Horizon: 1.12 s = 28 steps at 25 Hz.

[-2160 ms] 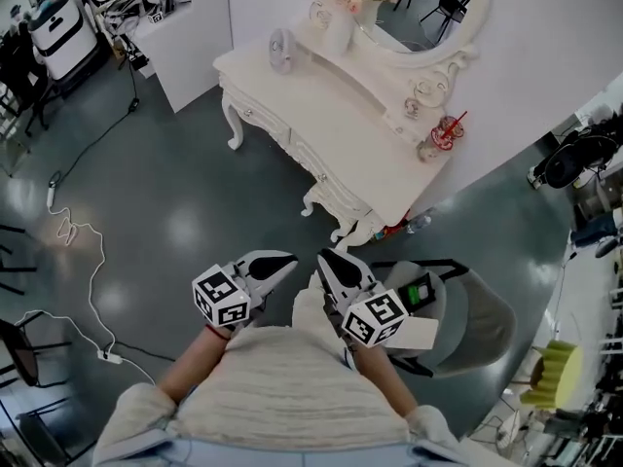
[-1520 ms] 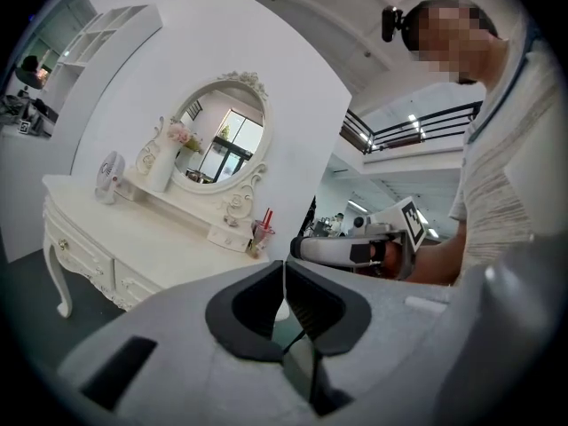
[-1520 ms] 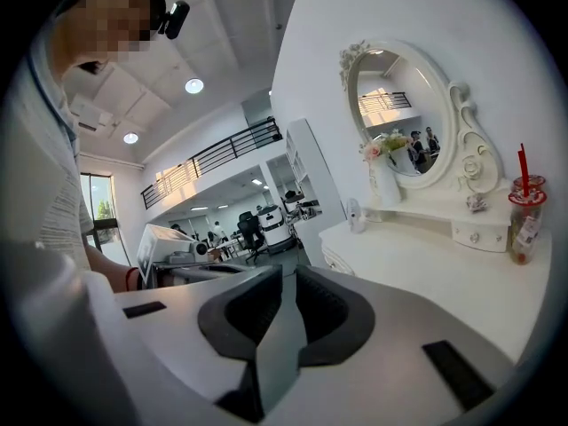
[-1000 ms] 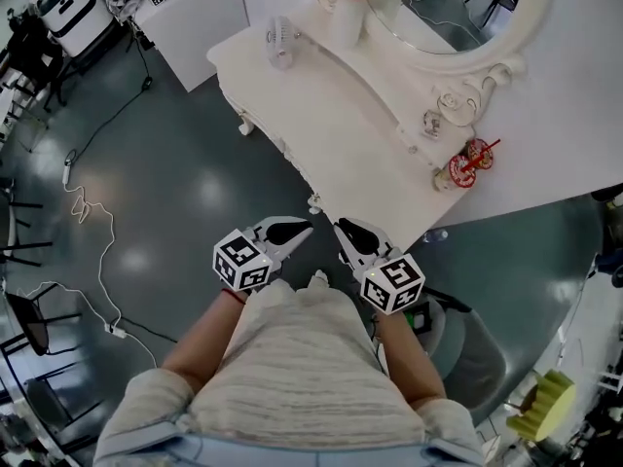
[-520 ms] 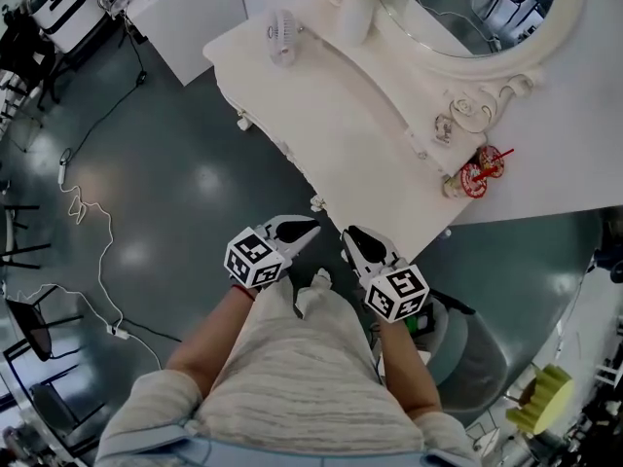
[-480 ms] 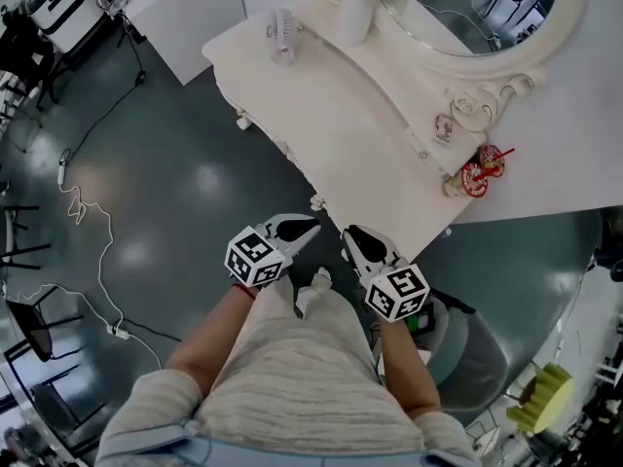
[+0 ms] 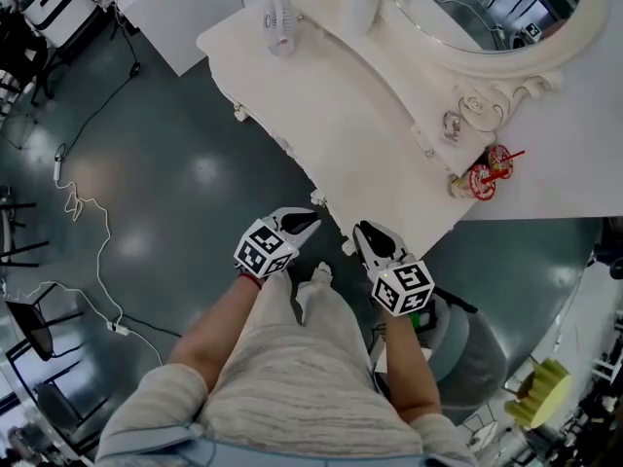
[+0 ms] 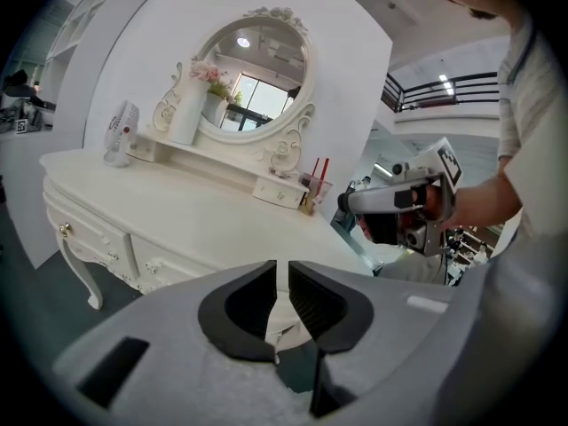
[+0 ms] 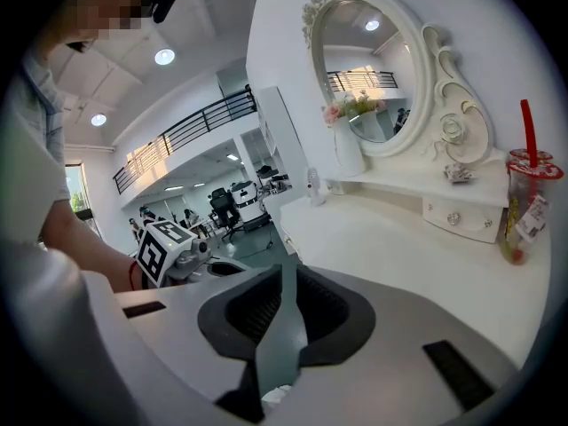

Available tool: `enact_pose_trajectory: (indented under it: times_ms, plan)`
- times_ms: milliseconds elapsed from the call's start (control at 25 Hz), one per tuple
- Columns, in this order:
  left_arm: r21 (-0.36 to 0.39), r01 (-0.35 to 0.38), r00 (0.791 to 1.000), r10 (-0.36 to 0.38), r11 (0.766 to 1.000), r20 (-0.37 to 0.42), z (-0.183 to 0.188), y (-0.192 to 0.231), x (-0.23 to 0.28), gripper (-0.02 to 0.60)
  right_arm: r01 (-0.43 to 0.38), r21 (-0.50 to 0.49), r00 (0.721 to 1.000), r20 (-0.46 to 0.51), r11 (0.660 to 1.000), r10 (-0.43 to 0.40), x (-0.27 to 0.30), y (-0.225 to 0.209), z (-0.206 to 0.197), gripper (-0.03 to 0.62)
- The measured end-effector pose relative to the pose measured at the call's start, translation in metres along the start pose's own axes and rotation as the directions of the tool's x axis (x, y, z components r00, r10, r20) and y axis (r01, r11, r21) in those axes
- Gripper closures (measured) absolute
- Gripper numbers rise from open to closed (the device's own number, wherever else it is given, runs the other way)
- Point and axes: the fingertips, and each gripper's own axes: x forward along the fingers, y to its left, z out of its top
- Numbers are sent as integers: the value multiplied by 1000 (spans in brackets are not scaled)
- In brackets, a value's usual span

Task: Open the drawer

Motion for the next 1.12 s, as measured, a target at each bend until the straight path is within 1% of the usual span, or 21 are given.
enact_pose_trajectory:
  times_ms: [120,240,320,560,840,960,1120]
  plan:
    - [-4,-8,999,8,1000,-34,-11,7,11,493,8,12,1000,-10,1000,-8,4,-7,-6,580]
    - [4,-20,998,20,1000,-65,-20,14,21,479,6,15,1000,-16,1000,-6,7,-9,-9,580]
    - [18,-30,995,32,999,-93,-27,20,29,459,5,16,1000,-21,1000,-5,8,-10,-12,580]
    - [39,-53,982,59,998,-178,-47,38,54,413,6,21,999,-35,1000,-5,9,-16,-16,580]
    - [72,-56,959,73,996,-275,-74,52,77,411,6,28,999,-48,1000,-5,11,-20,-21,580]
    - [82,-52,951,74,995,-302,-82,58,89,411,7,28,999,-51,1000,-5,13,-24,-20,580]
    - [85,-70,935,95,994,-343,-93,68,99,411,4,28,999,-53,1000,-2,16,-26,-20,580]
